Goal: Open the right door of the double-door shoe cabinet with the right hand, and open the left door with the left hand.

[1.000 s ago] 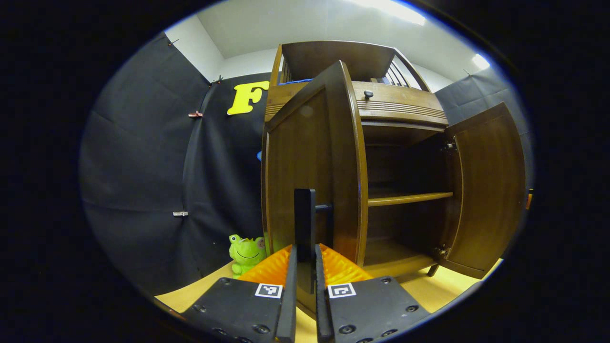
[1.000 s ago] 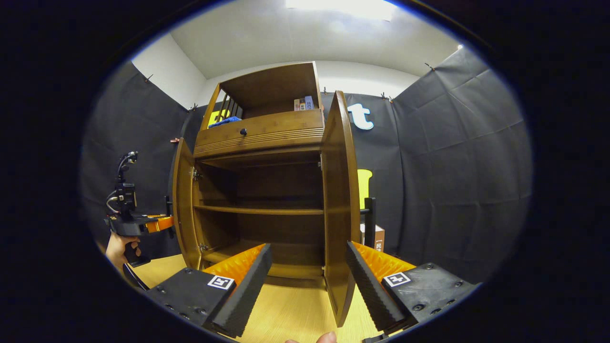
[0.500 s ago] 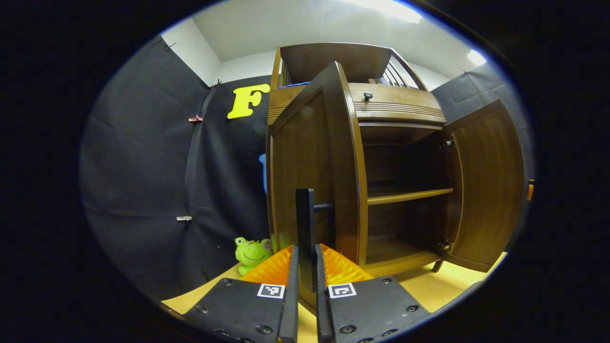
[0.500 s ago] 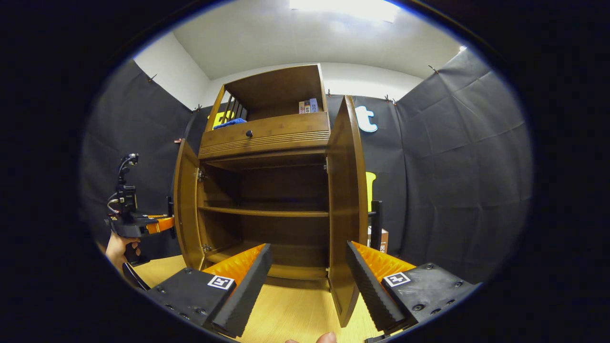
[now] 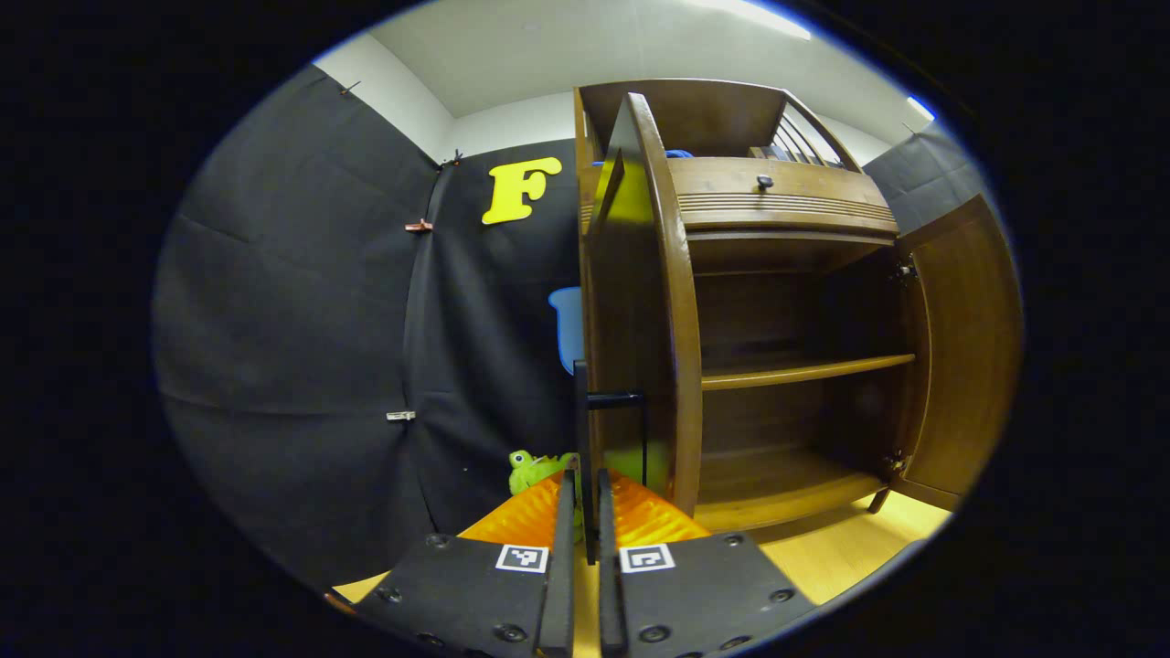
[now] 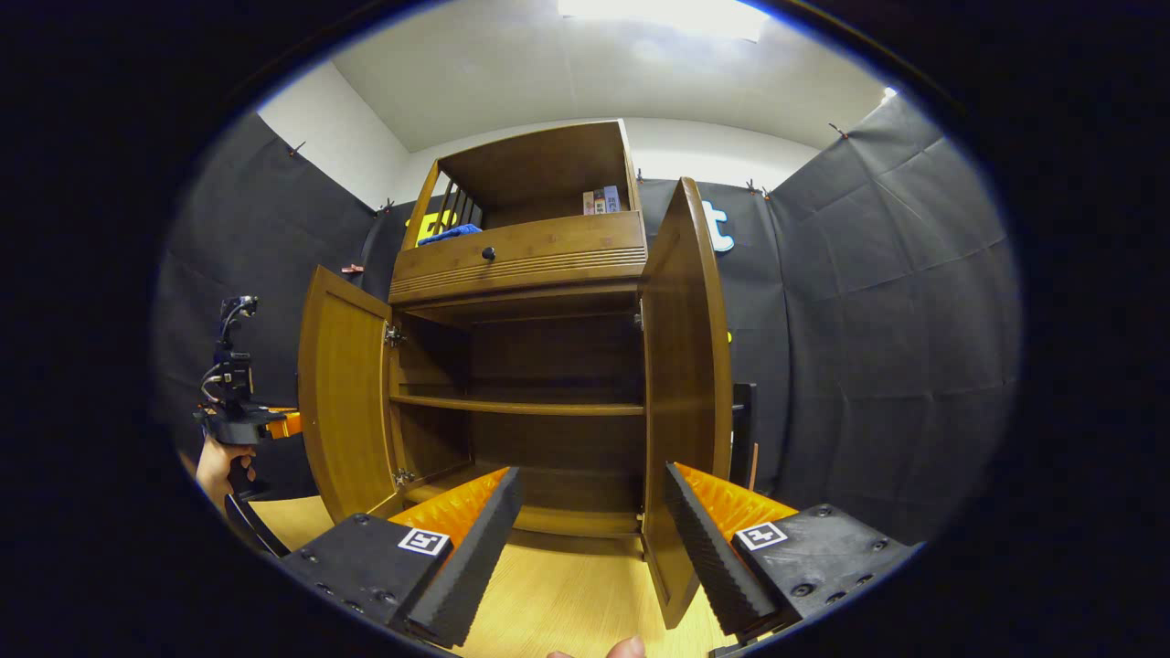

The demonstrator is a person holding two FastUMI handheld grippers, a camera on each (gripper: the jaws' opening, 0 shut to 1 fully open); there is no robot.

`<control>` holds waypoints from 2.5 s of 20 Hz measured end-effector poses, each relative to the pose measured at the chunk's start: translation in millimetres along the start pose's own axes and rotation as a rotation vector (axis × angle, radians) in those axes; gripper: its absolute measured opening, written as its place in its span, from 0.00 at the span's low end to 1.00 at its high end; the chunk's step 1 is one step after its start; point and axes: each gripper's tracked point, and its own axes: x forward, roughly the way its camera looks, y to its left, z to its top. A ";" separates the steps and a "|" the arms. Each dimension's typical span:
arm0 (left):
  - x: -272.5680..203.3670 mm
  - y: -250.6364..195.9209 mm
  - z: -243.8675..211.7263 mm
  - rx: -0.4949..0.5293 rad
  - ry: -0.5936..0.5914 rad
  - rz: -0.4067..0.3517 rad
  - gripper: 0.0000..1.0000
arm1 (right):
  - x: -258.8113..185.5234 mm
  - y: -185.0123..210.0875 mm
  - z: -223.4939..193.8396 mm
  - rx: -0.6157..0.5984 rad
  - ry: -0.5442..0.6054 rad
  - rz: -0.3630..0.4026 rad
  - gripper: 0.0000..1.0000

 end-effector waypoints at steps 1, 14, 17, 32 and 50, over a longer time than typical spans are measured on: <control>-3.1 8.1 -0.7 0.002 -0.001 0.005 0.09 | 0.9 2.9 -0.8 -0.003 0.003 0.005 1.00; -25.0 49.8 -2.9 0.012 -0.005 0.071 0.15 | 8.6 24.3 -5.2 -0.018 0.014 0.022 0.97; -37.2 57.2 3.7 0.002 -0.030 0.107 0.35 | 9.1 24.1 -4.9 -0.017 0.011 0.022 0.97; -89.1 -27.5 42.8 -0.014 -0.117 -0.030 0.96 | 10.2 18.0 2.5 -0.012 -0.016 0.007 0.97; -75.4 -123.2 54.9 0.005 -0.137 -0.125 0.97 | 57.8 9.9 1.7 -0.079 -0.059 -0.101 0.93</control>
